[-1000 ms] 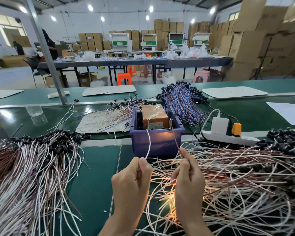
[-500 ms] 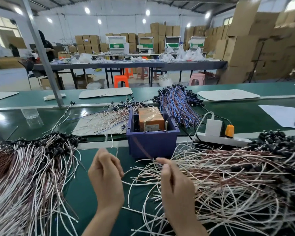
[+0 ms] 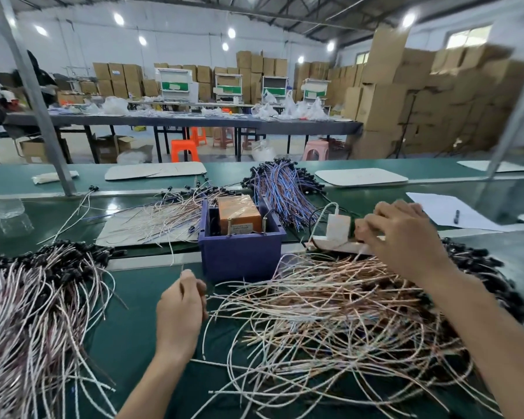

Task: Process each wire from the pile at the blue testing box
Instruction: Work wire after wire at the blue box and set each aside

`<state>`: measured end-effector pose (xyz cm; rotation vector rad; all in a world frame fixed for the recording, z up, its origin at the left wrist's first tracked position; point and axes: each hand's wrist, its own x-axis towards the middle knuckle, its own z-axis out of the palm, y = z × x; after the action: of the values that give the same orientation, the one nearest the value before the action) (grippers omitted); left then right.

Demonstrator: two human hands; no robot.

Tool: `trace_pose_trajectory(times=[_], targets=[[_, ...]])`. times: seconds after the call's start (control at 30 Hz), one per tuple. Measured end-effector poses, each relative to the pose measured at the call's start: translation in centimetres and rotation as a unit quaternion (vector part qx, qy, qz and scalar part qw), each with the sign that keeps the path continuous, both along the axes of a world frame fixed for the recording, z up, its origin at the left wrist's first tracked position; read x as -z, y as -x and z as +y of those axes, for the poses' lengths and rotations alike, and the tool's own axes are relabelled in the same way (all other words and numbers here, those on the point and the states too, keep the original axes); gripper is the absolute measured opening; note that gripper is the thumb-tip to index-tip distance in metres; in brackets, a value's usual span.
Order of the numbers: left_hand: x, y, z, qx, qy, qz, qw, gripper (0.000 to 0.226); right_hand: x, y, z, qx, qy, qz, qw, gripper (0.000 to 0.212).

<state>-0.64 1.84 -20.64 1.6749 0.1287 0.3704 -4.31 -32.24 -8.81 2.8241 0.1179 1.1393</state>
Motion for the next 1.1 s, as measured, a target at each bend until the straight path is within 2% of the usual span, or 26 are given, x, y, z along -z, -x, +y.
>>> trace_pose_trajectory(times=[0.07, 0.13, 0.3, 0.4, 0.47, 0.57, 0.67, 0.73, 0.9, 1.03, 1.1], targets=[[0.2, 0.0, 0.0, -0.003, -0.013, -0.009, 1.0, 0.052, -0.2, 0.5, -3.2, 0.067, -0.055, 0.085, 0.993, 0.036], [0.1, 0.1, -0.1, -0.002, -0.031, -0.019, 0.999, 0.051, 0.2, 1.2, -4.1, 0.087, -0.105, 0.115, 0.984, 0.034], [-0.9, 0.4, -0.5, 0.015, -0.086, -0.01, 0.996, 0.047, 2.7, 2.1, 2.6, -0.008, -0.168, 0.115, 0.979, 0.037], [-1.9, 0.5, 0.9, 0.048, -0.168, 0.026, 0.984, 0.048, 5.3, 1.7, 8.7, -0.071, -0.177, 0.139, 0.972, 0.037], [-2.3, 0.6, 3.1, 0.038, -0.26, 0.038, 0.964, 0.046, 7.1, 1.4, 12.0, -0.101, -0.189, 0.146, 0.966, 0.034], [-2.8, 0.5, 7.8, -0.041, -0.409, 0.053, 0.91, 0.041, 9.3, 0.8, 15.0, -0.104, -0.221, 0.189, 0.951, 0.035], [-3.1, 0.0, 12.4, -0.093, -0.505, 0.118, 0.85, 0.033, 11.1, 0.3, 15.9, -0.071, -0.217, 0.227, 0.947, 0.04], [-3.1, -0.4, 14.6, -0.093, -0.558, 0.171, 0.807, 0.036, 12.1, 0.3, 15.9, -0.062, -0.192, 0.217, 0.955, 0.04], [-2.5, -1.3, 14.8, -0.084, -0.626, 0.204, 0.748, 0.041, 13.3, 0.8, 16.0, -0.068, -0.19, 0.152, 0.968, 0.031], [-2.7, -1.9, 13.7, -0.108, -0.61, 0.252, 0.743, 0.022, 13.3, 0.9, 16.0, -0.07, -0.19, 0.155, 0.967, 0.03], [-3.0, -2.1, 13.3, -0.106, -0.589, 0.287, 0.748, 0.021, 13.2, 1.0, 16.0, -0.075, -0.193, 0.144, 0.968, 0.028]])
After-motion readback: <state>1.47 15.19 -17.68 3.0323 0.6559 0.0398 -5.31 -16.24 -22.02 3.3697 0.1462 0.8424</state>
